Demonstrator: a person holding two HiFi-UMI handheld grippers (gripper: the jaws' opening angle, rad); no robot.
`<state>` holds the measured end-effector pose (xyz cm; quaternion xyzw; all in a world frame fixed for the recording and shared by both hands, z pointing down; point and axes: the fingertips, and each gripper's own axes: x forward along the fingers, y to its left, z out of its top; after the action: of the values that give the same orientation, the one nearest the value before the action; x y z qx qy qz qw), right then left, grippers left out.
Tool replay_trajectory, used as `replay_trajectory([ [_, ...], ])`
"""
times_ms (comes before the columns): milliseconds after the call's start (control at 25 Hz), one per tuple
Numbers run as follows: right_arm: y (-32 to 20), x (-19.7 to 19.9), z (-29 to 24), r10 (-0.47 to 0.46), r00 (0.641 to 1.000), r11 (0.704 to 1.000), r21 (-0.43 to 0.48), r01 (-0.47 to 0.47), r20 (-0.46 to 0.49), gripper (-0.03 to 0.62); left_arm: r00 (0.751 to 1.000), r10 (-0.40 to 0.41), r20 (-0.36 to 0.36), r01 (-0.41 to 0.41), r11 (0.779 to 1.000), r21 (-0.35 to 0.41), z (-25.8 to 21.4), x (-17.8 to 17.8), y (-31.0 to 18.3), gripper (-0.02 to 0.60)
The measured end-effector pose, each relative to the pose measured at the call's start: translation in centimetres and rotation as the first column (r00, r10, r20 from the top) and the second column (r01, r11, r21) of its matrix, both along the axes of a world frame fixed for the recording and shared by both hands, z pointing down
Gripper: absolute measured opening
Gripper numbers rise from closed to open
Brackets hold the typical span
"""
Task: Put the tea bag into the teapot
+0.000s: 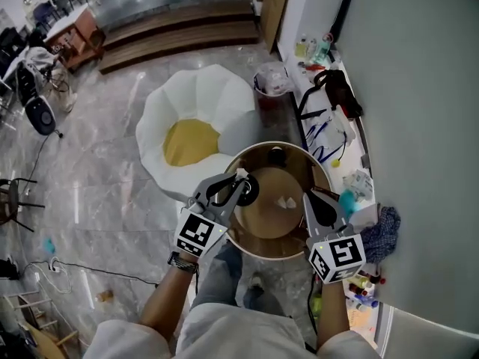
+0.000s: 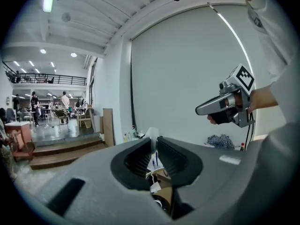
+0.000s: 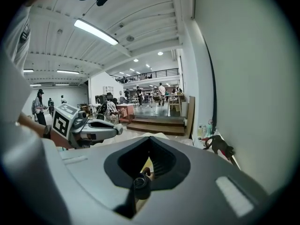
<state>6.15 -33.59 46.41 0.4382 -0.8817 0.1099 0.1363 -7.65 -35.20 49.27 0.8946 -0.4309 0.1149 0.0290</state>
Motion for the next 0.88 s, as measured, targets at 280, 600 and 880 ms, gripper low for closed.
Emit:
replay_trajectory([
  [280,-1.4,-0.7,3.8,0.015,1.000,0.999,-0.050,-0.016,-0.022,0.006,0.998,0.008,-0.057,-0.012,0.997,-0.076,6.7,-0.4,-2.5,0.051],
  [600,-2.2,-1.1,8.5,0.008,0.999,0.993,-0.119,-0.014,-0.046,0.006,0.998,0.038,-0.058,-0.048,0.982,-0.184,15.1,-0.3,-3.8,0.051],
  [880,-2.4,-0.8,12.0,0.018,0.999,0.986,-0.168,-0.025,-0.041,0.006,0.998,0.045,-0.038,-0.053,0.969,-0.242,20.3,0.4,-4.8,0.052],
])
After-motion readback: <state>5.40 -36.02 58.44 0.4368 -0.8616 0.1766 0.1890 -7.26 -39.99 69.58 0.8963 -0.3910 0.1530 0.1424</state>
